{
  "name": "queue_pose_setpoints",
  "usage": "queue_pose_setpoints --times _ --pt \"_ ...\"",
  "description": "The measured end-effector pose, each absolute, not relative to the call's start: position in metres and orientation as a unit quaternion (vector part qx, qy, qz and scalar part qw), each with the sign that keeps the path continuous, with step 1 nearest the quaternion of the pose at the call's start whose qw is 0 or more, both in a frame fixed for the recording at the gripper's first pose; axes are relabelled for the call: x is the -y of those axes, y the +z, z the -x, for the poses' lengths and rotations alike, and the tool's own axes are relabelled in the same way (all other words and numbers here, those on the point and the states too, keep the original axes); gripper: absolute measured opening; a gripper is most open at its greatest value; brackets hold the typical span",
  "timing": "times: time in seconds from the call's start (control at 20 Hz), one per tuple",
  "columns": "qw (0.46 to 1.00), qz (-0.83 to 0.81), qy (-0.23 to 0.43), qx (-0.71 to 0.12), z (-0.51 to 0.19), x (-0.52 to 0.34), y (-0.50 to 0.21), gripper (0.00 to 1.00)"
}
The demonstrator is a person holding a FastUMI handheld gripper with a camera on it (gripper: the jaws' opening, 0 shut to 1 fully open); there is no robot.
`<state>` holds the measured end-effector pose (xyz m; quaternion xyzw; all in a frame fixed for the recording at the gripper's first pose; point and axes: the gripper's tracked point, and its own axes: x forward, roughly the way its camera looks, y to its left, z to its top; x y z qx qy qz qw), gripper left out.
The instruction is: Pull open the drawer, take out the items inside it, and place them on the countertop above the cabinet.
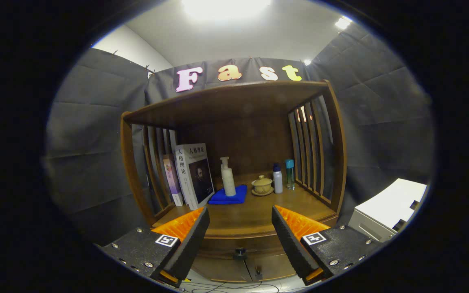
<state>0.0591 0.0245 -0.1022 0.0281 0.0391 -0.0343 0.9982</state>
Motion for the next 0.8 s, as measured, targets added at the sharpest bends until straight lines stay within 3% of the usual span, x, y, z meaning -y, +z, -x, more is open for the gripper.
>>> queue_pose_setpoints --times 0.8 --pt "0.986 -0.031 0.007 -0.165 -0.119 -0.033 -0.264 0.95"
